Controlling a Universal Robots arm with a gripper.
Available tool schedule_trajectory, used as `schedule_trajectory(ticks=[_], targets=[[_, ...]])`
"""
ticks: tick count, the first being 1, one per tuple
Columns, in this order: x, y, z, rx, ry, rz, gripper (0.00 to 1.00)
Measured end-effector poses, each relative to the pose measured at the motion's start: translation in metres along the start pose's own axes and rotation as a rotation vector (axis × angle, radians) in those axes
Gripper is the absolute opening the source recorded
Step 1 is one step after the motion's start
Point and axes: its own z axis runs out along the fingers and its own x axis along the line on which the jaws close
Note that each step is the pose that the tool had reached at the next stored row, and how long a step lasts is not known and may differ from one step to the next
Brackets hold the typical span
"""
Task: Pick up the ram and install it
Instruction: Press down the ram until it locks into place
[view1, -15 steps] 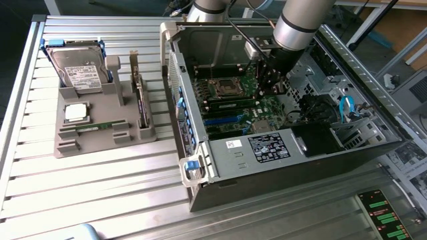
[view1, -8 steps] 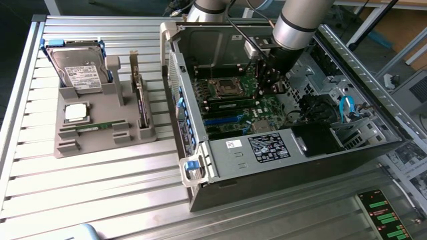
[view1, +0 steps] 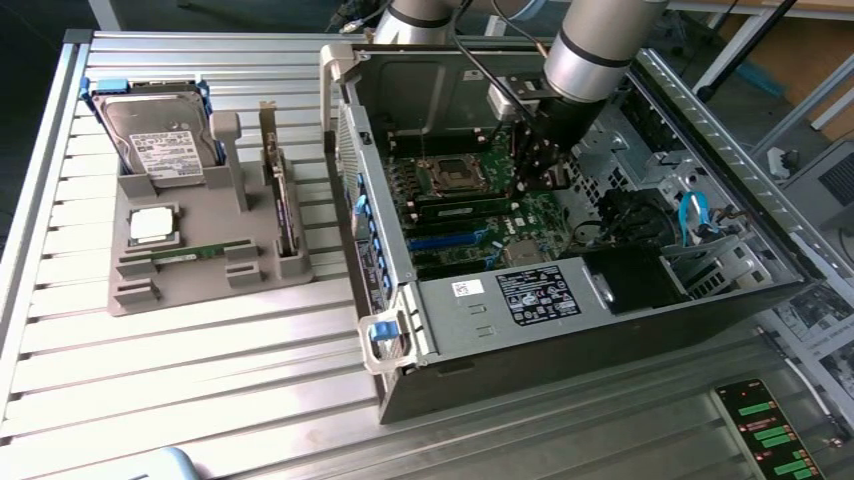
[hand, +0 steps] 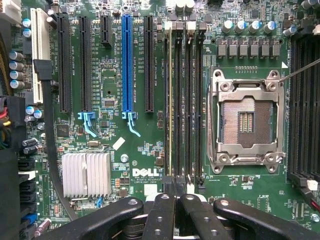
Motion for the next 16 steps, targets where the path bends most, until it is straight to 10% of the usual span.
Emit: schedule_trajectory(ticks=[16], targets=[[0.0,0.0,0.0041,0.0,0.0001,0.0,0.1]])
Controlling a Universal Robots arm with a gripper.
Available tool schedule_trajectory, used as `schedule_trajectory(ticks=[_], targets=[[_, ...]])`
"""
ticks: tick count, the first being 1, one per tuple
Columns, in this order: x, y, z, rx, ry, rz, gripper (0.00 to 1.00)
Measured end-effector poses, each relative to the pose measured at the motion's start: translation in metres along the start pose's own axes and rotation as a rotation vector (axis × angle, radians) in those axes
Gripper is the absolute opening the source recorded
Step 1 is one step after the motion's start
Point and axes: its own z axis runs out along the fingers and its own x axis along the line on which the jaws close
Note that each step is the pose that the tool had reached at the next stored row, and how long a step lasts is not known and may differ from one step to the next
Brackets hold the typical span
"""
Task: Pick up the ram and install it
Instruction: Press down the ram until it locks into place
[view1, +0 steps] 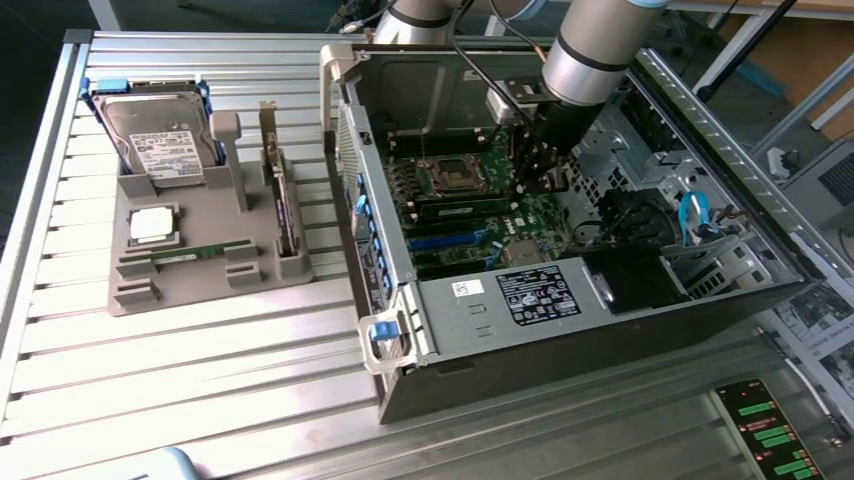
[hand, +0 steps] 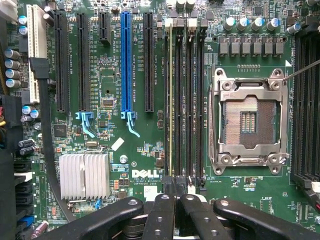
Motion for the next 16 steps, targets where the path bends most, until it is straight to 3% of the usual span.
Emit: schedule_trajectory(ticks=[16], targets=[[0.0,0.0,0.001,0.0,0.0,0.0,0.1]])
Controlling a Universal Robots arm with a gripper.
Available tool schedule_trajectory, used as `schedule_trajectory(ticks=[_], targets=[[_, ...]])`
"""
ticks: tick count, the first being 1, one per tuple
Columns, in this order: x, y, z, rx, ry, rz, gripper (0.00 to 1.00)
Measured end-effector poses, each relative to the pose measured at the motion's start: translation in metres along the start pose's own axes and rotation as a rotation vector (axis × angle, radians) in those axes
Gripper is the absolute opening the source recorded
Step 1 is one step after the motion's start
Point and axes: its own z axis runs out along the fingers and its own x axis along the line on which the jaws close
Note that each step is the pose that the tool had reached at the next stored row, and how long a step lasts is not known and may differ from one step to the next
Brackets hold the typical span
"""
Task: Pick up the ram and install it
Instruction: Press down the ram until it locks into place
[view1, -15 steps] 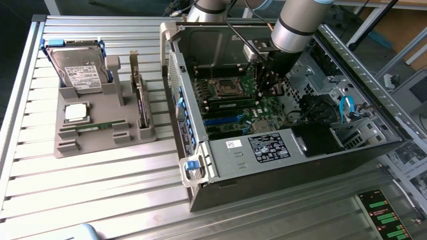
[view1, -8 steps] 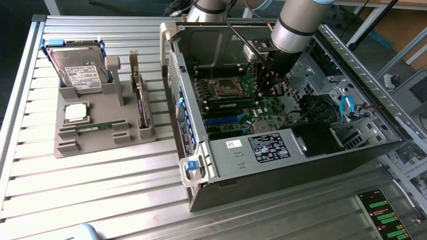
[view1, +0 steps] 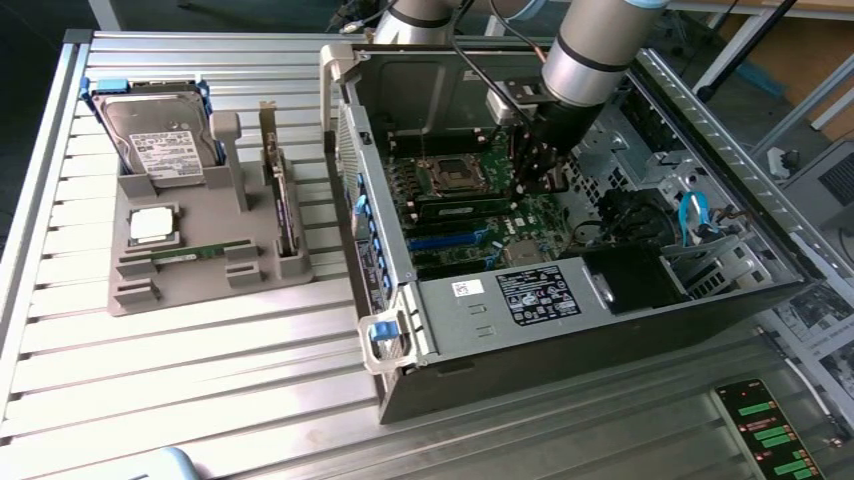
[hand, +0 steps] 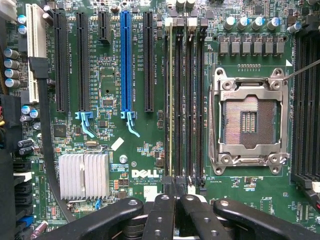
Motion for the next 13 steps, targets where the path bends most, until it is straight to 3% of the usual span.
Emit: schedule_trajectory(ticks=[7,13], targets=[[0.0,0.0,-0.0009,0.0001,-0.0007,0.0,0.1],[0.0,0.0,-0.008,0.0,0.0,0.0,0.1]])
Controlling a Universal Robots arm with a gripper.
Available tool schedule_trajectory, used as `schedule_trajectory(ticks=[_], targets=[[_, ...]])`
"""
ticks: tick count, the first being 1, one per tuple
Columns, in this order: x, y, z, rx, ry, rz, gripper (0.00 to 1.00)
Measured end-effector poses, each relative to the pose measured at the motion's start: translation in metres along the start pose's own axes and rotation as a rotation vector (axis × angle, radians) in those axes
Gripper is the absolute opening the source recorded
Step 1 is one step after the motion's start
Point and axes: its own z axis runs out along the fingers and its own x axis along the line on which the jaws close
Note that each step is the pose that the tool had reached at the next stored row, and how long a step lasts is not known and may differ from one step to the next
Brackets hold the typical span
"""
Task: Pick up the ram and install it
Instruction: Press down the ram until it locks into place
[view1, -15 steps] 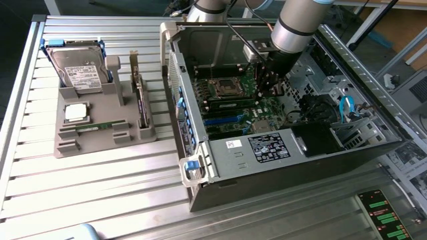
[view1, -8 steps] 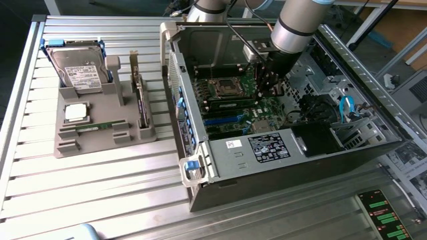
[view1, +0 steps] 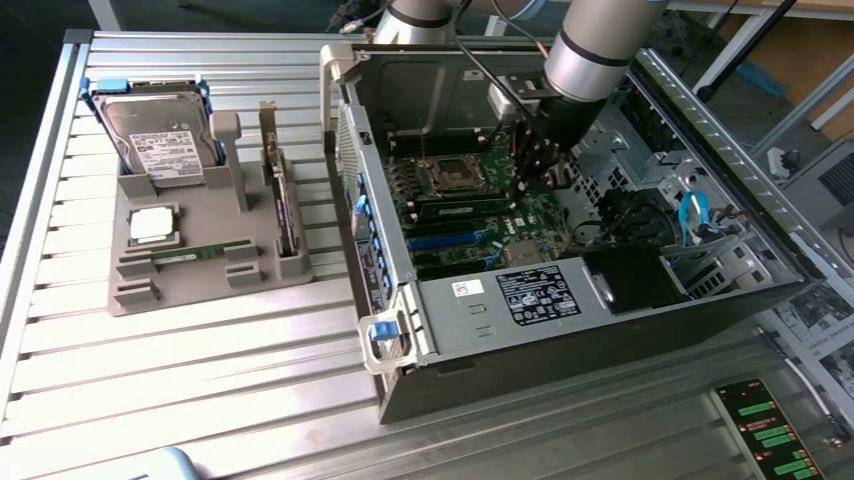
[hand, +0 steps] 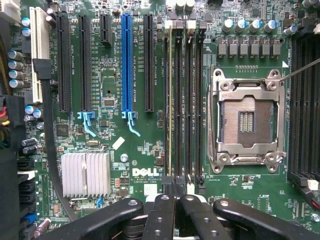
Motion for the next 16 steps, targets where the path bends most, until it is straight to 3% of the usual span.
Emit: schedule_trajectory(ticks=[16], targets=[[0.0,0.0,-0.0142,0.0001,-0.0002,0.0,0.1]])
